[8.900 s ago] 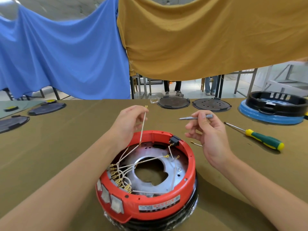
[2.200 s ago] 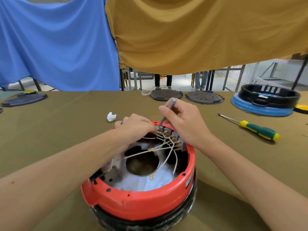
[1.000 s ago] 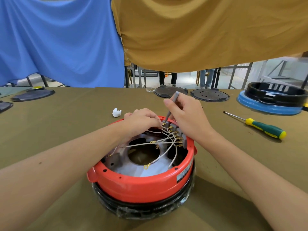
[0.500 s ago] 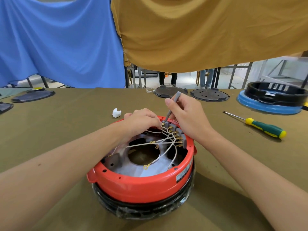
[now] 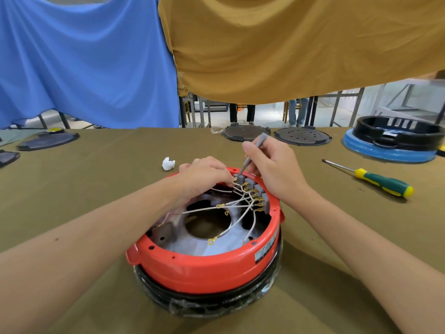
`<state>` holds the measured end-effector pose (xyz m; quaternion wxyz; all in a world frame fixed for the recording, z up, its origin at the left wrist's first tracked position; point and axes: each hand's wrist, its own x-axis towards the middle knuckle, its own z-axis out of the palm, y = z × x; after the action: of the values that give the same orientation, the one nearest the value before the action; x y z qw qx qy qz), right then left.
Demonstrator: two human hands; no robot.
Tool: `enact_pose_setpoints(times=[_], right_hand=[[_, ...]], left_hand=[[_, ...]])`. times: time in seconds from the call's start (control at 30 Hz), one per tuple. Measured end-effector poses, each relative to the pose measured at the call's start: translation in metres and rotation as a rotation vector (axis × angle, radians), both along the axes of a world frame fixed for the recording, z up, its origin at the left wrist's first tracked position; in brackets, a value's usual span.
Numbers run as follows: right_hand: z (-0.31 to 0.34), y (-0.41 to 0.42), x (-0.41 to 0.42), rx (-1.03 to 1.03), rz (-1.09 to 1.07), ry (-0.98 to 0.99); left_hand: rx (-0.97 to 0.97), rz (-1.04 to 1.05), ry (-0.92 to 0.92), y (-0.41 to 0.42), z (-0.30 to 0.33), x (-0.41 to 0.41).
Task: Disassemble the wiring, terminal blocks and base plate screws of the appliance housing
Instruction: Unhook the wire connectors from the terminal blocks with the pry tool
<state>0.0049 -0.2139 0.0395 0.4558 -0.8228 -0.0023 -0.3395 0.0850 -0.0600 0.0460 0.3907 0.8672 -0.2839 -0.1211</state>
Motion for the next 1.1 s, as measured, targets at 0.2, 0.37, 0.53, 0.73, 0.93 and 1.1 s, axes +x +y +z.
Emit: enact_pose_setpoints(times=[0.2, 0.37, 0.53, 0.73, 0.93, 1.1], right_hand=[[0.008, 0.004, -0.006, -0.325, 0.044, -0.032], [0.008, 0.001, 0.002, -0.126, 0.026, 0.021], [0.009, -0.006, 0.012, 0.115, 0.049, 0.131], [0.005, 0.002, 0.004, -0.03, -0.006, 0.005], [0.009, 0.005, -0.003, -0.278, 0.029, -0.034], [0.011, 0.005, 0.0, -0.276, 0.031, -0.013]], left_hand=[[0.0, 0.01, -0.016, 0.0, 0.0, -0.001], [-0.006, 0.014, -0.013, -0.002, 0.0, 0.0], [-0.01, 0.022, 0.019, -0.001, -0.001, 0.0], [-0.003, 0.013, 0.007, -0.001, -0.001, 0.001], [-0.005, 0.019, -0.009, -0.001, 0.001, -0.003], [0.002, 0.02, -0.007, -0.002, 0.002, -0.003]])
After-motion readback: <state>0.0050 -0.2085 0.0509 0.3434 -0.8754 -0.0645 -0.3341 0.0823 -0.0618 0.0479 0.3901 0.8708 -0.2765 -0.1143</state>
